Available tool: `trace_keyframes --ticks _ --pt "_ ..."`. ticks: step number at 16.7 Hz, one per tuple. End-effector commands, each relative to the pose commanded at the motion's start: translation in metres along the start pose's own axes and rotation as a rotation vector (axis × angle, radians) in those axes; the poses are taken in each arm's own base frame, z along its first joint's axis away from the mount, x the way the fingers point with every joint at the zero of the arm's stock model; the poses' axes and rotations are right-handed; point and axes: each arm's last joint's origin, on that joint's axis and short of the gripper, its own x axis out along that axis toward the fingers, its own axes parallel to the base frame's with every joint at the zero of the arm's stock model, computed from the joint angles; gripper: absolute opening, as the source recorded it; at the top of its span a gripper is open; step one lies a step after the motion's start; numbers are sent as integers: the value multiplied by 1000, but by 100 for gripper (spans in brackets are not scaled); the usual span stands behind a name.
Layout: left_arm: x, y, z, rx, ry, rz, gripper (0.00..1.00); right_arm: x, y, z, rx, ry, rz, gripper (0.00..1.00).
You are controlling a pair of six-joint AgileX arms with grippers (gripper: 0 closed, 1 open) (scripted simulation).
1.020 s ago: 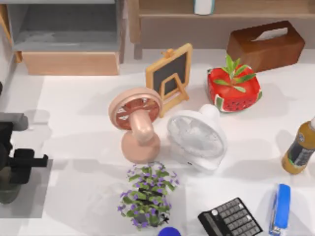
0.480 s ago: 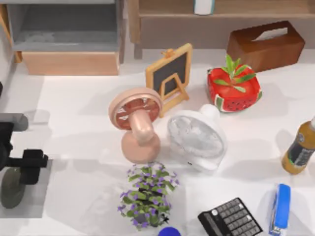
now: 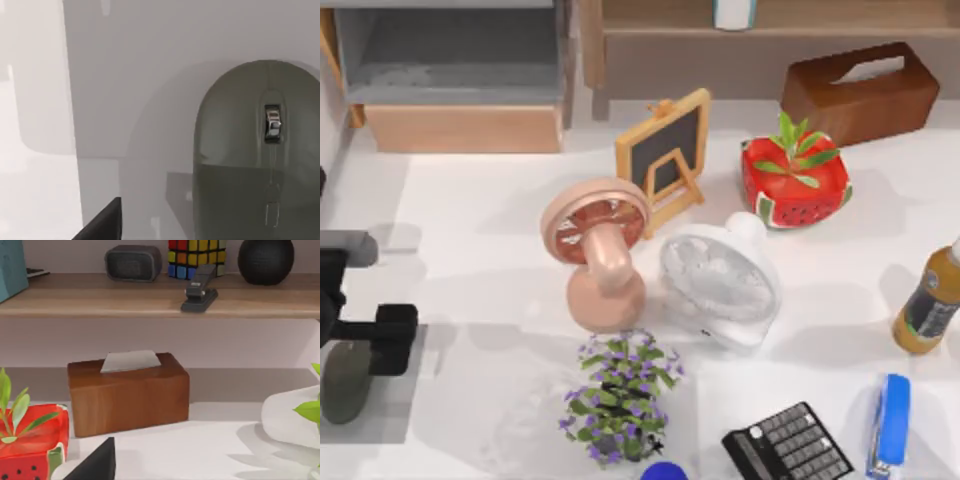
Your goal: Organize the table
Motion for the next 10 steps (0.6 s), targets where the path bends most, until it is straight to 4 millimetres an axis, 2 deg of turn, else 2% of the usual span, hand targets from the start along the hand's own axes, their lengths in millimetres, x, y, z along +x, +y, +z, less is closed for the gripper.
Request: trace_keyframes --ticks 5,10 --pt "-1 13 7 7 -96 -19 100 0 0 0 0 0 0 100" --pt "10 56 15 65 -339 -18 100 0 0 0 0 0 0 100"
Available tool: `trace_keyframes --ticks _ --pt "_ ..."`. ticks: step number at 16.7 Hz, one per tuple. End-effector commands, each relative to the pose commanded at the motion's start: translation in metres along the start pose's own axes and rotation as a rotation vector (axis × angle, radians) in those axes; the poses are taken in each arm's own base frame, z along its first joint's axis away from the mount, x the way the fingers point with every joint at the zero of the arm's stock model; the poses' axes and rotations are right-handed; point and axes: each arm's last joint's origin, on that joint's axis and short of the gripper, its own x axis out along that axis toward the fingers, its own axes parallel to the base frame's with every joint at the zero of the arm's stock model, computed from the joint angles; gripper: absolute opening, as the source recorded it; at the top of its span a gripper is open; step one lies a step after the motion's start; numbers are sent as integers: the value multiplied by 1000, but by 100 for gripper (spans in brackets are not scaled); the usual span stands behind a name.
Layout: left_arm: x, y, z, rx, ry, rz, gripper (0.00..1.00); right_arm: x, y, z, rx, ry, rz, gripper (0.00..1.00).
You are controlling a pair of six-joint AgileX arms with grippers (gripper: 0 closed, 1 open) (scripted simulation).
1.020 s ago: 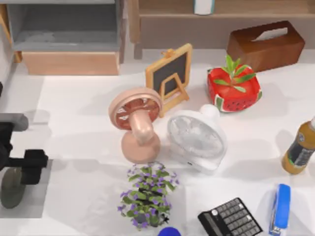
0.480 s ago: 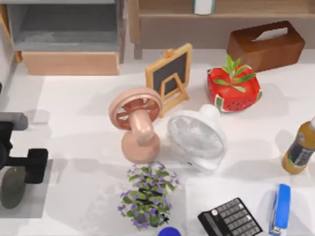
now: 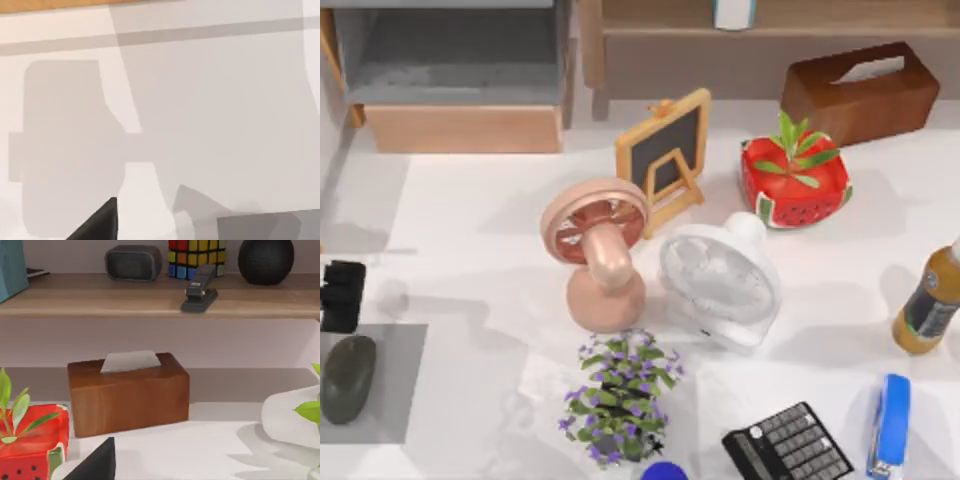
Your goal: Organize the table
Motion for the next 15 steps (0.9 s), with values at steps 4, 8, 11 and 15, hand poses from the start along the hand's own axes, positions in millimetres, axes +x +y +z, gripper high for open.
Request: trace_keyframes --ticks 4,8,11,15 --pt "9 44 -10 127 -233 74 100 0 0 0 0 0 0 100" --pt "15 82 -30 335 -439 226 100 0 0 0 0 0 0 100" --pt "16 102 -46 540 -561 372 100 0 0 0 0 0 0 100" --pt "15 116 -57 852 -687 588 100 0 0 0 0 0 0 100"
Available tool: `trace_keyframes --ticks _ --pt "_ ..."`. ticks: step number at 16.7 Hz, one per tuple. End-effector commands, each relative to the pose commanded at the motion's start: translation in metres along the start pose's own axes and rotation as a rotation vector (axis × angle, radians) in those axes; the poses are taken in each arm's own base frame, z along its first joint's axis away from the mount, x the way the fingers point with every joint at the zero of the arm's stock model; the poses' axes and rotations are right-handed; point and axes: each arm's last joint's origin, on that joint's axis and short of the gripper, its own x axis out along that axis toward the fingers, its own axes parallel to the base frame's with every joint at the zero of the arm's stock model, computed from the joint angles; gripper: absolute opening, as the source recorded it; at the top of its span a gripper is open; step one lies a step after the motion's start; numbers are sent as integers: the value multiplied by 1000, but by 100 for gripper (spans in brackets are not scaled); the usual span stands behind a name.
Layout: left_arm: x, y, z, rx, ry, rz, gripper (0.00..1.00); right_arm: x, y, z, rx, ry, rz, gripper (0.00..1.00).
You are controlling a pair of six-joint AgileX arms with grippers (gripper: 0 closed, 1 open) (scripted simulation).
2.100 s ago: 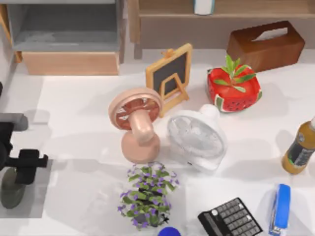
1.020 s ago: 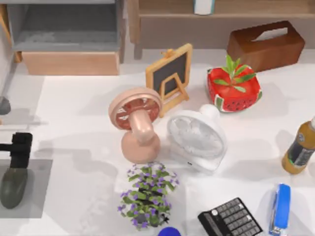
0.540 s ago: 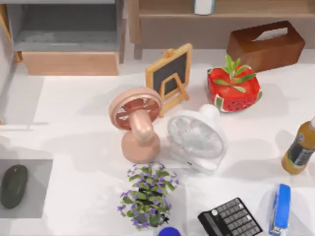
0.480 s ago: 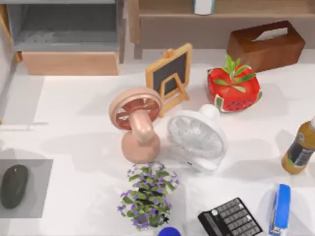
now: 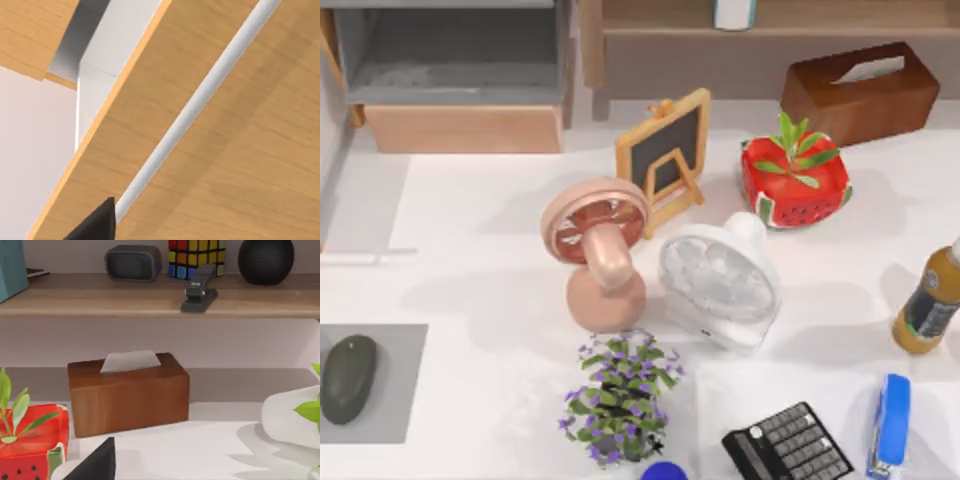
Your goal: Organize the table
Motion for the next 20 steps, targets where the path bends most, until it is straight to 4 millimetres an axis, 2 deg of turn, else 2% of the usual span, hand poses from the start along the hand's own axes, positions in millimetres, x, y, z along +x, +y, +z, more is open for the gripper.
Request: trace_keyframes --ticks 4,8,15,20 --pt "-2 3 -4 309 -111 134 100 0 0 0 0 0 0 100" --pt "-2 4 -3 497 -174 215 100 0 0 0 0 0 0 100" --pt "-1 5 -2 520 -183 225 100 0 0 0 0 0 0 100" --pt "21 9 2 520 -182 225 100 0 0 0 0 0 0 100"
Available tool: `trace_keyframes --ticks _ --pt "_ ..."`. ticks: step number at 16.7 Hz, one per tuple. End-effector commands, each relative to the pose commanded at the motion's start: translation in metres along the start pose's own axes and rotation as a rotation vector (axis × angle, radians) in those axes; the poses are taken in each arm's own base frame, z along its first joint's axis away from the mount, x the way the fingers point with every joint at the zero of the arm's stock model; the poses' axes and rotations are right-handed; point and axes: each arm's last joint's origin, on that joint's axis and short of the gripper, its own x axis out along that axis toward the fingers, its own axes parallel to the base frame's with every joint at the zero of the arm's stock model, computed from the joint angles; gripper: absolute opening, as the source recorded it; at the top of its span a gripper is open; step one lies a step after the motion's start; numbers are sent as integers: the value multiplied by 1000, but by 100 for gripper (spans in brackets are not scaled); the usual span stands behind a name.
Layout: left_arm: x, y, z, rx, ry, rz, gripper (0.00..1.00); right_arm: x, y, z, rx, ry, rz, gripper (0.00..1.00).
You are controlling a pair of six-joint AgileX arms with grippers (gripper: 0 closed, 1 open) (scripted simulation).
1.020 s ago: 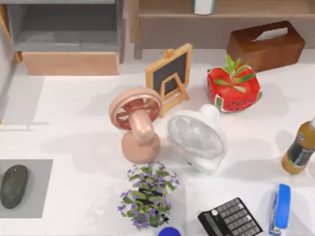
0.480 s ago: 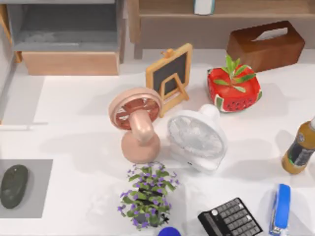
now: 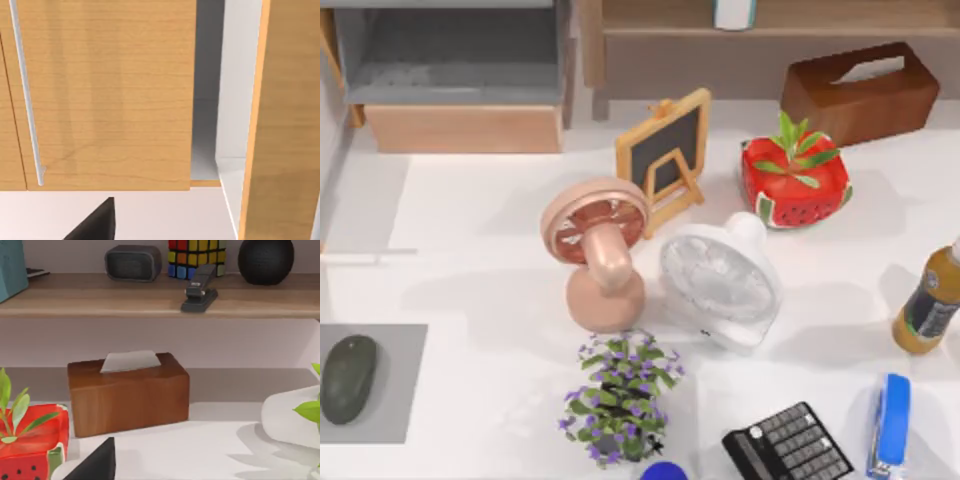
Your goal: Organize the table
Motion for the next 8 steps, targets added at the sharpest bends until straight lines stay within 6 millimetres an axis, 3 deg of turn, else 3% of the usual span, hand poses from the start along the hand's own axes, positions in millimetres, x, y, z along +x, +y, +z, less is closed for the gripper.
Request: trace_keyframes --ticks 3,8 --pt "1 0 0 0 0 0 100 0 0 0 0 0 0 100" --pt "1 0 0 0 0 0 62 0 0 0 0 0 0 100"
